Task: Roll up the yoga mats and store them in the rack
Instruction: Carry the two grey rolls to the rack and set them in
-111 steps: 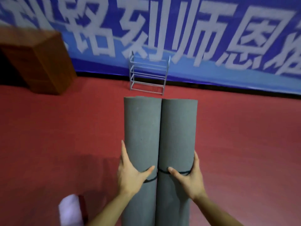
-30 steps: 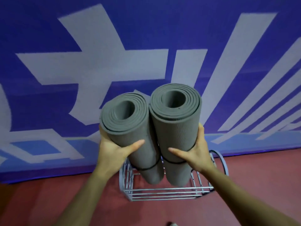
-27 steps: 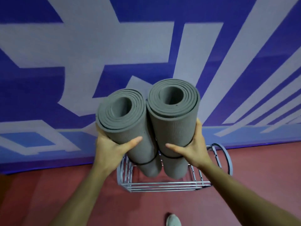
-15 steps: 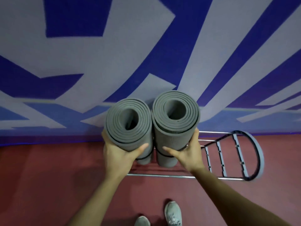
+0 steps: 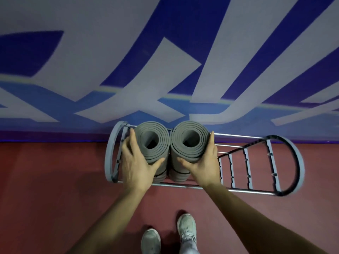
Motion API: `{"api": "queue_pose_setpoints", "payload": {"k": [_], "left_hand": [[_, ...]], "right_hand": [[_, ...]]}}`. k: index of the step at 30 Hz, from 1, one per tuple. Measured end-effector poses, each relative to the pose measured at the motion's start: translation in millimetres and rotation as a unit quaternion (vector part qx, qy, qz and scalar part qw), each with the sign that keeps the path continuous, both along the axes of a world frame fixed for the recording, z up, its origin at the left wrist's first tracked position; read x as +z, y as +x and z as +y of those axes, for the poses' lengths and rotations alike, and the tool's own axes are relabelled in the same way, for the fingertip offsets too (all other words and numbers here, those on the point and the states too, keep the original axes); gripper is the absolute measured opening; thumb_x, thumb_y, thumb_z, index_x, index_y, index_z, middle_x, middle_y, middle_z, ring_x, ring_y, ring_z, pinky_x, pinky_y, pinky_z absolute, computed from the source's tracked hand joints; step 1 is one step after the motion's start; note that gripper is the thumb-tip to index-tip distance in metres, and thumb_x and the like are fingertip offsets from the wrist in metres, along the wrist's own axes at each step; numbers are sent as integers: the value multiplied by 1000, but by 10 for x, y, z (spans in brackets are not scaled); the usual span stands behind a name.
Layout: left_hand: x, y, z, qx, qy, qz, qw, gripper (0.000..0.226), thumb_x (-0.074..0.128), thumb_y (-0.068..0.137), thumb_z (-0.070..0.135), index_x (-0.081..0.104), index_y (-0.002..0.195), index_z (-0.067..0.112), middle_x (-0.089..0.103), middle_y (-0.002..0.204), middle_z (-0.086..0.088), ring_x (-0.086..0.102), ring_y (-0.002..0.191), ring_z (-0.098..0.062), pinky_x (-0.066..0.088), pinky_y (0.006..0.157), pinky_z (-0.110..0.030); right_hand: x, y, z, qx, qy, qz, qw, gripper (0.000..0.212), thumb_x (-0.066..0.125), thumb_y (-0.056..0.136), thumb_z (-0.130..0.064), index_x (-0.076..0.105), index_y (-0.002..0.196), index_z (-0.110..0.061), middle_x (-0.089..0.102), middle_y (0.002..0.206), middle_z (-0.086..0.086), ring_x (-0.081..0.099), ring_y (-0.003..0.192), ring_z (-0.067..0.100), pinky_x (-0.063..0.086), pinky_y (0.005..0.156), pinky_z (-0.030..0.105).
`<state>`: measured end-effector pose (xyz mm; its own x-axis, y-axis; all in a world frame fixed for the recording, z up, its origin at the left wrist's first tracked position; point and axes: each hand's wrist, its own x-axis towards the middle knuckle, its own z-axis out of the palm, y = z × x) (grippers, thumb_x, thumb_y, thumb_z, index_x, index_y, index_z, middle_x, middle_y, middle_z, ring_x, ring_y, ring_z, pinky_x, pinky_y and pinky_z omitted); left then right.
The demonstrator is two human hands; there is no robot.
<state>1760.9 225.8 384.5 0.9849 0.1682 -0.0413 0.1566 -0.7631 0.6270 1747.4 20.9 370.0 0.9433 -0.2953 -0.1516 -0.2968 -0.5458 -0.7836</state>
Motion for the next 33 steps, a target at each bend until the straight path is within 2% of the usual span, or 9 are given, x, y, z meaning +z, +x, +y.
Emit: {"api": "queue_pose_setpoints", "payload": {"k": [4,8,13,17,20,24,27,30,33], "left_hand": [[-21,-134,-1,-2,6,-25,1000,130,95,63,40,11,161,31,28,154,-9,46,137,-36,47,108,-51],[16,-278,-20,0,16,-11,1000,129,96,61,40,17,161,28,26,155,-11,44,139,-37,46,109,-51],[295,-369,-48,2,18,43,999,116,89,68,50,21,160,27,15,164,-10,36,146,-37,47,108,-53],[695,-402,-53,-37,42,54,997,99,83,76,51,35,156,20,28,162,-13,30,149,-32,33,119,-45],[1145,-472,-34,-71,40,104,991,90,75,84,54,32,157,23,35,161,-6,32,149,-24,30,119,-37],[1803,-692,55,-112,66,158,979,77,68,88,55,36,153,30,49,148,-2,47,137,-23,39,109,-35],[2289,-905,33,-124,64,174,975,70,64,91,56,38,150,30,49,145,-4,53,130,-28,47,100,-38],[2738,-1170,-27,-152,68,165,972,67,61,93,57,37,151,33,48,148,-2,52,132,-28,47,103,-40],[3050,-1462,-74,-165,79,140,973,67,61,92,60,39,149,33,46,151,0,44,141,-26,47,104,-41]], "right_hand": [[-4,-178,25,-25,-9,7,1000,130,94,61,-51,16,162,-23,39,156,2,39,145,21,40,115,39],[81,-319,44,-17,-25,52,998,139,95,60,-54,6,162,-24,28,161,9,31,149,27,38,116,43],[361,-378,67,-5,-53,123,991,141,92,63,-59,3,164,-18,4,169,15,10,157,32,21,127,43],[697,-446,33,83,-156,179,968,132,82,72,-64,-2,164,-21,-9,170,16,-6,157,40,13,128,49],[1144,-579,56,167,-187,242,937,121,76,76,-68,3,164,-29,-18,170,14,-19,155,41,5,128,52],[1940,-790,87,238,-189,263,916,104,70,81,-70,19,162,-29,3,171,14,-2,157,40,14,126,55],[2543,-902,105,235,-177,229,928,89,68,87,-62,32,159,-25,28,165,13,23,152,37,26,123,48],[3034,-1065,111,261,-185,174,931,75,66,91,-55,43,154,-22,42,158,11,39,144,33,33,120,43],[3374,-1302,74,303,-222,139,916,67,63,95,-52,47,151,-20,50,151,13,44,138,34,37,116,43]]}}
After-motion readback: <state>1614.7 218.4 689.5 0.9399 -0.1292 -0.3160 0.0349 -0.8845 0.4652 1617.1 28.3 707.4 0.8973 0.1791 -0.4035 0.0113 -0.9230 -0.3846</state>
